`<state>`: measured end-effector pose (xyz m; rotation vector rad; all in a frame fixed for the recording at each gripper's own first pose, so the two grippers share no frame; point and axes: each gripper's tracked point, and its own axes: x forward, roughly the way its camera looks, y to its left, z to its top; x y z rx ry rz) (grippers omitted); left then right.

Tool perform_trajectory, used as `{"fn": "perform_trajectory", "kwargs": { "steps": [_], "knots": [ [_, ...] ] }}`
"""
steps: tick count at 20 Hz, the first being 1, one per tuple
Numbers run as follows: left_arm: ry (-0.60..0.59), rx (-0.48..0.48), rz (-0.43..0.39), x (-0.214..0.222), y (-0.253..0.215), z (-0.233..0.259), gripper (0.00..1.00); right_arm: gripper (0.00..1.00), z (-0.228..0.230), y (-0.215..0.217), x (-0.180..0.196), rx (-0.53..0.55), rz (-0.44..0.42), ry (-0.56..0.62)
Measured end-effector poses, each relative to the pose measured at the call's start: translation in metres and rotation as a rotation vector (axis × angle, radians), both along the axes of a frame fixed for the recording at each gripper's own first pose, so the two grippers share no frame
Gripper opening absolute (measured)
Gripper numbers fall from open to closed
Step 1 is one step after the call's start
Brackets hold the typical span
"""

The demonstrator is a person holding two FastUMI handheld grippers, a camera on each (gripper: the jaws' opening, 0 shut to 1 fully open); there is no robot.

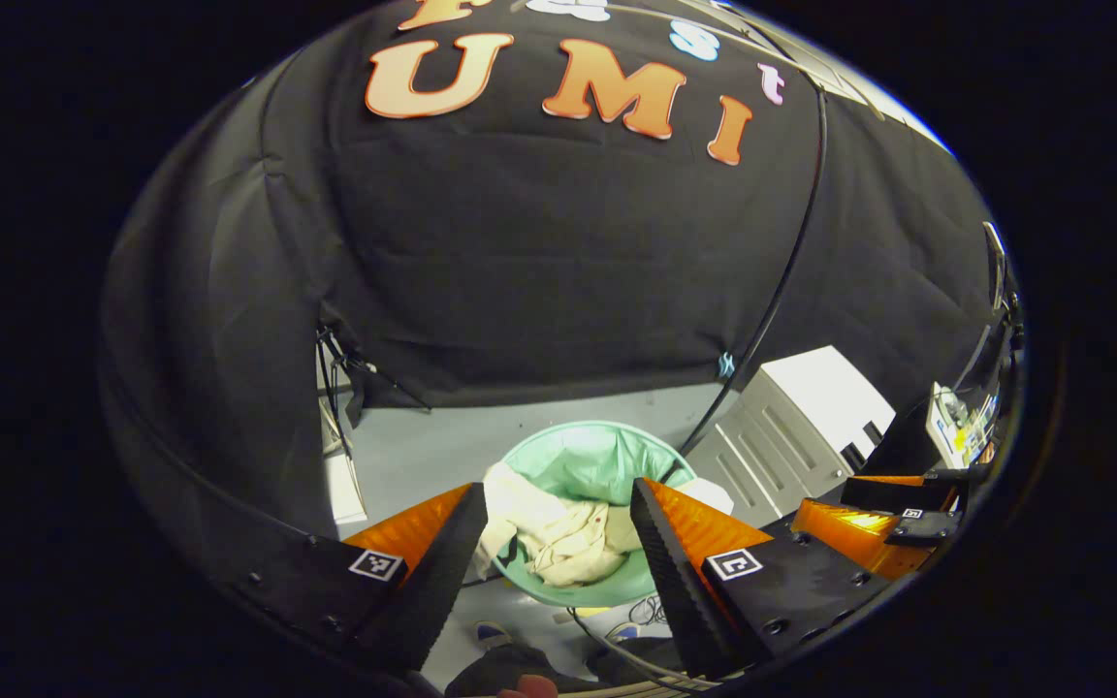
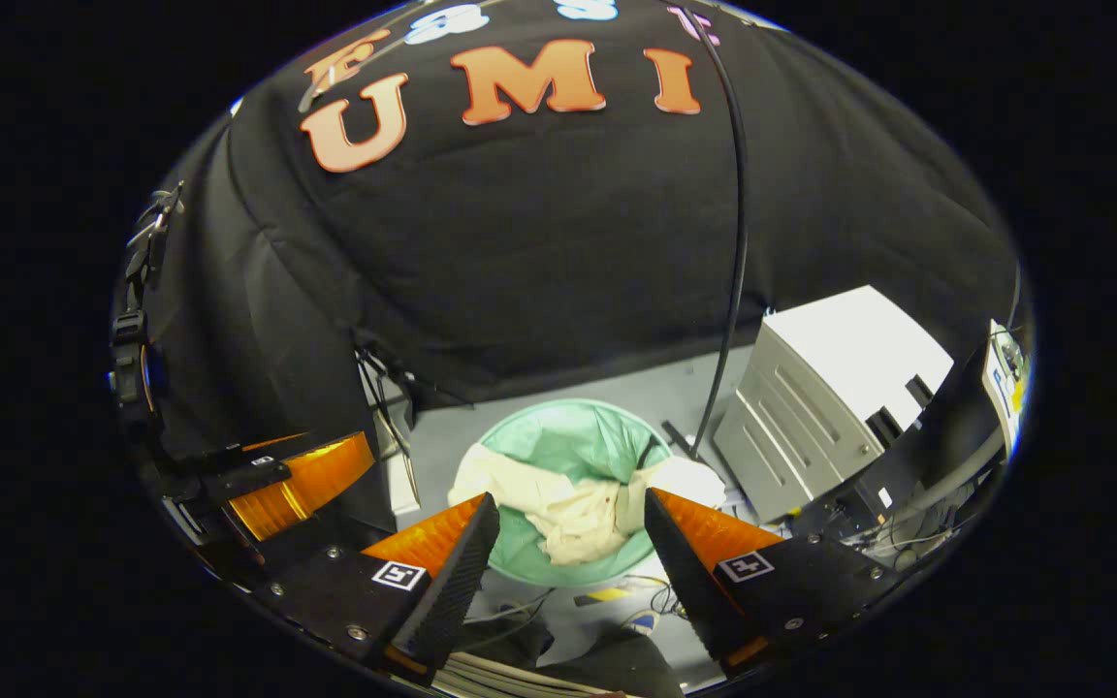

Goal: Grasp the clothes on the hanger with both hands and then place them into the laundry hamper below.

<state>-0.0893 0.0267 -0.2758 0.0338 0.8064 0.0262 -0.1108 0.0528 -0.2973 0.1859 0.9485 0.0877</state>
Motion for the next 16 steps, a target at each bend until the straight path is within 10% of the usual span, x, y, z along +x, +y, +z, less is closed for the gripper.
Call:
{"fn": "perform_trajectory", "kwargs": {
  "steps": [16],
  "knots": [
    [-0.607, 0.056, -0.041, 0.060, -0.005, 0.273, 0.94, 0.93, 0.255, -0.054, 0.095, -0.103, -0.029, -0.614]
  ]
}}
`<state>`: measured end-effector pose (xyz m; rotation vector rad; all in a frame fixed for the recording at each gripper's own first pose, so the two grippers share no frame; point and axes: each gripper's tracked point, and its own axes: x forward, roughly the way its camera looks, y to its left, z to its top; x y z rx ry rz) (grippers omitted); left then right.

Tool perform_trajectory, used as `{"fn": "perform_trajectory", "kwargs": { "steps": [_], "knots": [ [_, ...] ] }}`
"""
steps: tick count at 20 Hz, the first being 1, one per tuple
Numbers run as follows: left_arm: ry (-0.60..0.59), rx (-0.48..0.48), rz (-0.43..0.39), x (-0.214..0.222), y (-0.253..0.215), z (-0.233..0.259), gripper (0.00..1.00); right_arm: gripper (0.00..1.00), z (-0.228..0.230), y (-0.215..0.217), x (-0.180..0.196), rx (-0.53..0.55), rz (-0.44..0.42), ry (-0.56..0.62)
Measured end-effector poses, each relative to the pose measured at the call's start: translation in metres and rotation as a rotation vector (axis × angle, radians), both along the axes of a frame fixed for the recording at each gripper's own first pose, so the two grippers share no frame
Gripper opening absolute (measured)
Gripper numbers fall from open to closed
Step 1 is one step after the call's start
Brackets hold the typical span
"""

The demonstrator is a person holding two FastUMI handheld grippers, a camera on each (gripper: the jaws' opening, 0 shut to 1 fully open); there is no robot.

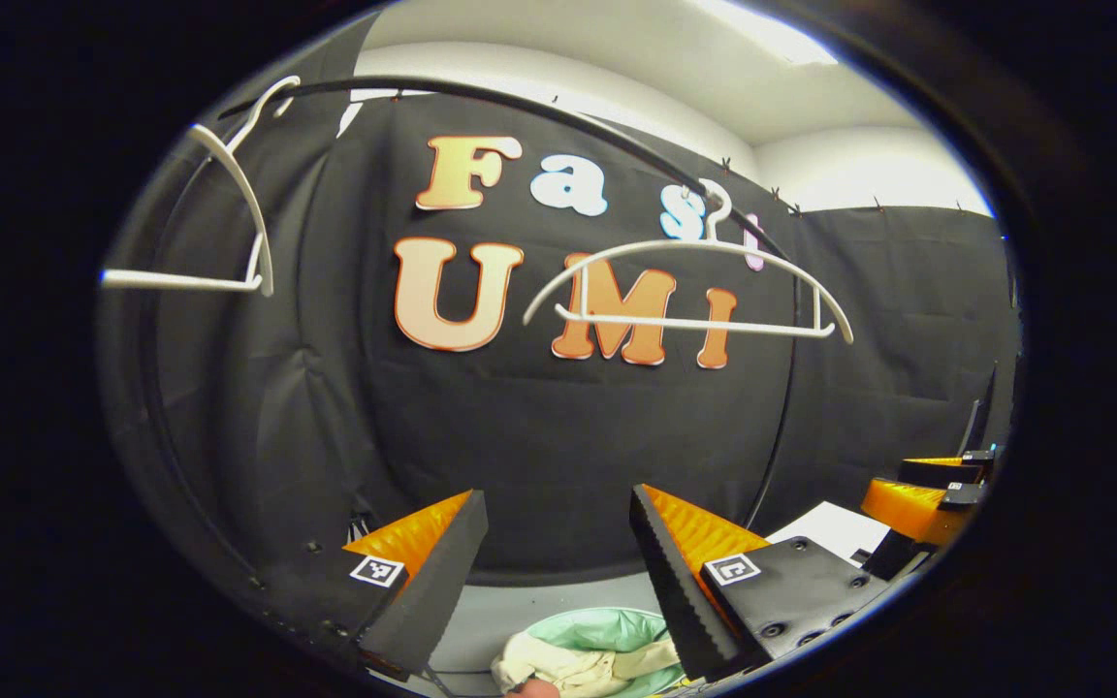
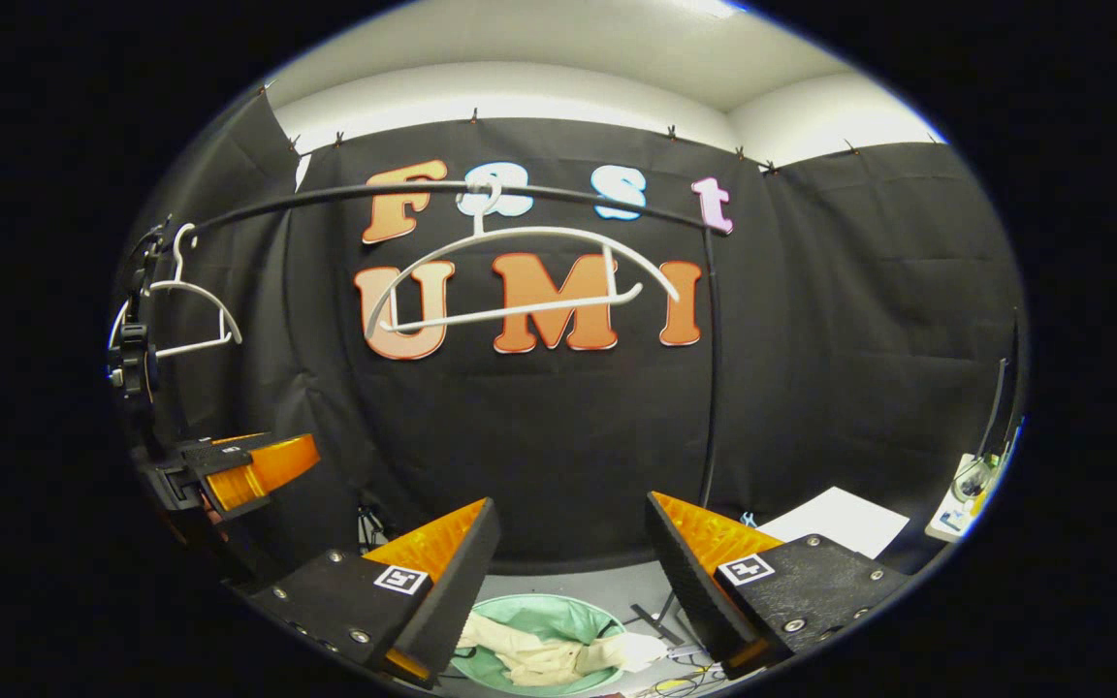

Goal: Grasp the clothes on the hanger with both hands and then place them into the laundry hamper below.

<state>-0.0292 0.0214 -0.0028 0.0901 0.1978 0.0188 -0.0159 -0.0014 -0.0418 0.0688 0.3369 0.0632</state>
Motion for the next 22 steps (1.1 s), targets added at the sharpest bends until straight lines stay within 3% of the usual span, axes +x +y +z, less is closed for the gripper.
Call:
{"fn": "perform_trajectory", "kwargs": {
  "steps": [7, 8, 9, 11, 12, 13, 15, 16, 20, 22],
  "knots": [
    [-0.149, 0.020, 0.013, 0.001, 0.000, 0.056, 0.94, 0.93, 0.060, -0.037, 0.005, -0.057, -0.071, -0.143],
    [-0.167, 0.018, 0.015, 0.001, 0.000, 0.061, 1.00, 0.93, 0.065, -0.043, 0.005, -0.072, -0.080, -0.157],
    [-0.183, 0.016, 0.015, 0.001, 0.001, 0.065, 0.93, 0.93, 0.069, -0.048, 0.004, -0.083, -0.087, -0.169],
    [-0.223, 0.012, 0.011, -0.001, 0.000, 0.068, 1.00, 0.93, 0.075, -0.058, 0.005, -0.097, -0.106, -0.191],
    [-0.220, 0.014, 0.024, 0.000, 0.004, 0.064, 1.00, 0.93, 0.076, -0.062, 0.006, -0.100, -0.116, -0.198],
    [-0.211, 0.019, 0.037, 0.000, 0.007, 0.057, 0.93, 0.93, 0.074, -0.064, 0.006, -0.098, -0.121, -0.197],
    [-0.192, 0.013, 0.050, -0.001, 0.010, 0.048, 1.00, 0.93, 0.072, -0.066, 0.005, -0.088, -0.129, -0.193],
    [-0.191, 0.004, 0.052, -0.002, 0.009, 0.048, 0.96, 0.93, 0.072, -0.067, 0.005, -0.081, -0.130, -0.192],
    [-0.207, 0.000, 0.055, -0.003, 0.012, 0.052, 1.00, 0.93, 0.067, -0.073, 0.006, -0.075, -0.140, -0.186],
    [-0.216, 0.010, 0.054, -0.001, 0.011, 0.057, 0.96, 0.93, 0.067, -0.072, 0.007, -0.074, -0.136, -0.189]
  ]
}}
